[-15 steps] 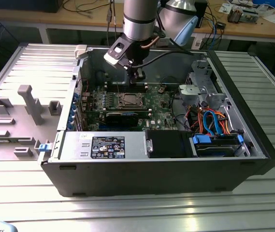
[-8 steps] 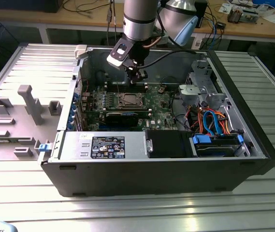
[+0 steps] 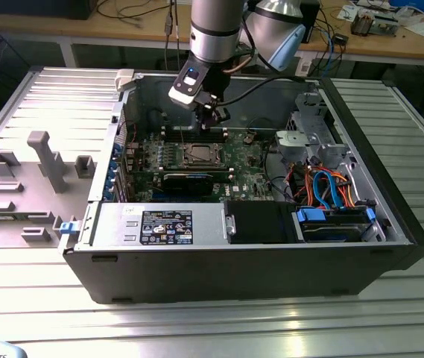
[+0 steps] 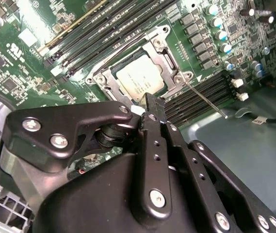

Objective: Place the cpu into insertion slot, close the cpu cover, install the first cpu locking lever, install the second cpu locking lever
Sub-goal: 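Install the first cpu locking lever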

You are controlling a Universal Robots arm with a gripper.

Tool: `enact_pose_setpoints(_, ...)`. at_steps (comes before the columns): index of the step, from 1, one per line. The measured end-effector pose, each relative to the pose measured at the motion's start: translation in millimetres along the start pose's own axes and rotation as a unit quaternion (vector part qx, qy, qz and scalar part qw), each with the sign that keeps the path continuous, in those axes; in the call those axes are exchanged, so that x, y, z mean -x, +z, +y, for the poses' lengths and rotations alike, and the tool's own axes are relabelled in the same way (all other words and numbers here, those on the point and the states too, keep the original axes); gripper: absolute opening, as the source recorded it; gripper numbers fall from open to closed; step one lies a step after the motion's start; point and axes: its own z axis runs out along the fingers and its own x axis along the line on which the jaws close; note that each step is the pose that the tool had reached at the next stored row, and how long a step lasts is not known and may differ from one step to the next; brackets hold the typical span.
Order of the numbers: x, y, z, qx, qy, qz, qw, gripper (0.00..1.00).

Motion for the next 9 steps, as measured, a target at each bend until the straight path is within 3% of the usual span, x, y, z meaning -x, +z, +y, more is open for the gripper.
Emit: enact_pose_setpoints(9,0.0,0.0,0.0,-0.0016,-0.032,-0.0004,0.99950,0.11)
